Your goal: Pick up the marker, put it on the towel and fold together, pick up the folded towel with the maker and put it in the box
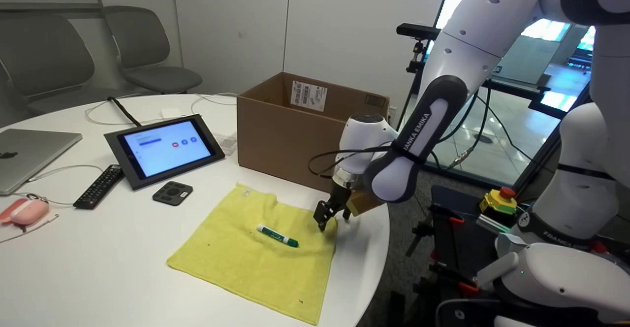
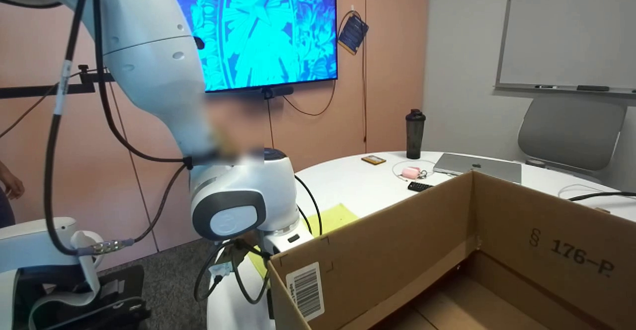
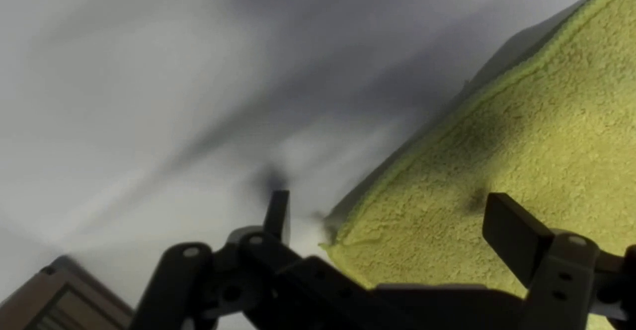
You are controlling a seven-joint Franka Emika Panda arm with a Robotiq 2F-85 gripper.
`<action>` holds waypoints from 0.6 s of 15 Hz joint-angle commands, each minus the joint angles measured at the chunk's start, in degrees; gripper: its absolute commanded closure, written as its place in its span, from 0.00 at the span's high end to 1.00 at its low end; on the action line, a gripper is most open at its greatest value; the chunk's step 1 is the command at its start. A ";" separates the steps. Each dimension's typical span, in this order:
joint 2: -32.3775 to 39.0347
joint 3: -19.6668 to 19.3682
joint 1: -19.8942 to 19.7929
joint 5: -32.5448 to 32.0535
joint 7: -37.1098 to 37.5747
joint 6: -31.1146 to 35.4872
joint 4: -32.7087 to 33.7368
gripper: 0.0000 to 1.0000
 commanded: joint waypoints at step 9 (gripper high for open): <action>3.43 4.78 -5.41 5.38 -5.59 6.71 1.32 1.00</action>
